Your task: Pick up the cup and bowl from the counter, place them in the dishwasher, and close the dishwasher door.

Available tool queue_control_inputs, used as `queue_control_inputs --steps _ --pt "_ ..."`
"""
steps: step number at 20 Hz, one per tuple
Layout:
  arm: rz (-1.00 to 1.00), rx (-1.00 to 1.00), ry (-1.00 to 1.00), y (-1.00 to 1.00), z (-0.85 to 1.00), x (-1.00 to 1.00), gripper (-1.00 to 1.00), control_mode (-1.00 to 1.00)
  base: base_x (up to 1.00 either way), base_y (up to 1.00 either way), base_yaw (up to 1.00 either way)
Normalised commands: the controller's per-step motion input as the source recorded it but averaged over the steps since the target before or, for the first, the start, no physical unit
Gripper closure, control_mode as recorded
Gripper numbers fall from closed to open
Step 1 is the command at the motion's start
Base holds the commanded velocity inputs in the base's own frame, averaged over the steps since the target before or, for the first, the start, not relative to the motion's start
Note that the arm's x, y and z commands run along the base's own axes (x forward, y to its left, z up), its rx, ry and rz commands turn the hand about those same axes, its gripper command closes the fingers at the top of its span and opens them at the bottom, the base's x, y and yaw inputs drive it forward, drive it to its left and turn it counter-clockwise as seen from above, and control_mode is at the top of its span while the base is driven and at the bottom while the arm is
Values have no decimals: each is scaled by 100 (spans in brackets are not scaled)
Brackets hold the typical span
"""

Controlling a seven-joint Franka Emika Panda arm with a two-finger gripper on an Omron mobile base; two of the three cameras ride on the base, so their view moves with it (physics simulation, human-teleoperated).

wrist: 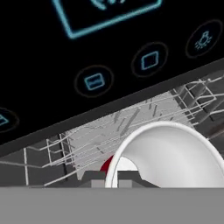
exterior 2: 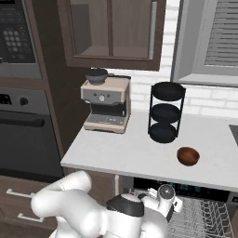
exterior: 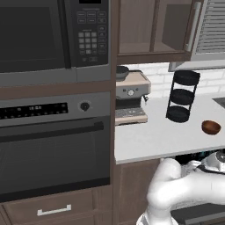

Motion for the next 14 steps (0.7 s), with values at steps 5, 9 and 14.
queue_control_inputs --steps 5,9,14 --pt "12 -6 0 -55 -67 5 100 -100 0 0 0" --pt "14 -11 5 -26 -49 24 100 -100 0 0 0" --pt "15 0 3 -8 -23 12 100 -100 0 0 0"
